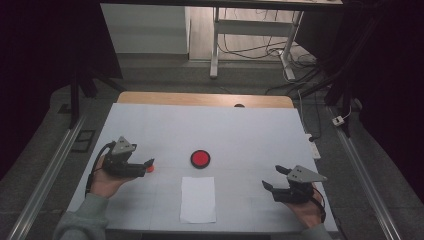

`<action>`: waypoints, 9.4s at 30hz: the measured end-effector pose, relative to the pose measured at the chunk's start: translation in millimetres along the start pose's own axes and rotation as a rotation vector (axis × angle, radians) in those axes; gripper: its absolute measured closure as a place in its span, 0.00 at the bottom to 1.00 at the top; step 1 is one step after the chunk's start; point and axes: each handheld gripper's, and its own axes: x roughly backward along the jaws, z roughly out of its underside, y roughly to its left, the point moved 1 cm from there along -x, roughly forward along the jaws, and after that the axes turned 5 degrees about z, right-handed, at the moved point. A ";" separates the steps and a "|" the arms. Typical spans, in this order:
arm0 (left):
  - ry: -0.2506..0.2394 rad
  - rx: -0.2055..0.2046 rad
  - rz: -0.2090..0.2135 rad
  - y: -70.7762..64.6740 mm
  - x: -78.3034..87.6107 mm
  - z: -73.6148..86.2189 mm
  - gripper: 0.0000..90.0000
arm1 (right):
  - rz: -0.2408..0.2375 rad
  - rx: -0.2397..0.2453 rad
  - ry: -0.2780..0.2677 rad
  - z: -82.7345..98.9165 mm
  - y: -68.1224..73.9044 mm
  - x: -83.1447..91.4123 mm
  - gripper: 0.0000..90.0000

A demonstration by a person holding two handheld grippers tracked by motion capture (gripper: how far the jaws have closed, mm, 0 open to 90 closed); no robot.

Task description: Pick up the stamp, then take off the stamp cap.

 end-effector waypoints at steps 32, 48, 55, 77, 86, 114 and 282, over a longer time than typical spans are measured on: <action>0.136 -0.002 0.006 8.8 -38.6 21.2 0.28 | -0.005 -0.004 0.037 4.2 0.1 -6.6 0.28; 0.157 -0.031 0.029 7.3 -45.4 26.1 0.43 | 0.003 -0.009 0.037 5.9 -0.1 -6.6 0.30; 0.156 -0.030 0.033 10.1 -45.2 29.9 0.53 | 0.004 -0.007 0.039 6.5 -0.4 -6.8 0.30; 0.144 -0.060 0.029 8.4 -48.5 30.6 0.79 | 0.002 -0.004 0.040 6.0 -0.2 -5.6 0.30; 0.130 -0.067 0.002 9.2 -45.2 30.1 0.80 | 0.005 -0.004 0.044 7.1 -0.7 -6.3 0.30; 0.016 0.003 0.026 15.9 -29.7 27.7 0.80 | 0.014 -0.005 0.045 7.6 -1.0 -6.8 0.31; -0.174 -0.146 0.441 -96.4 -60.5 -57.8 0.80 | -0.044 0.031 -0.008 -27.6 40.4 -45.1 0.34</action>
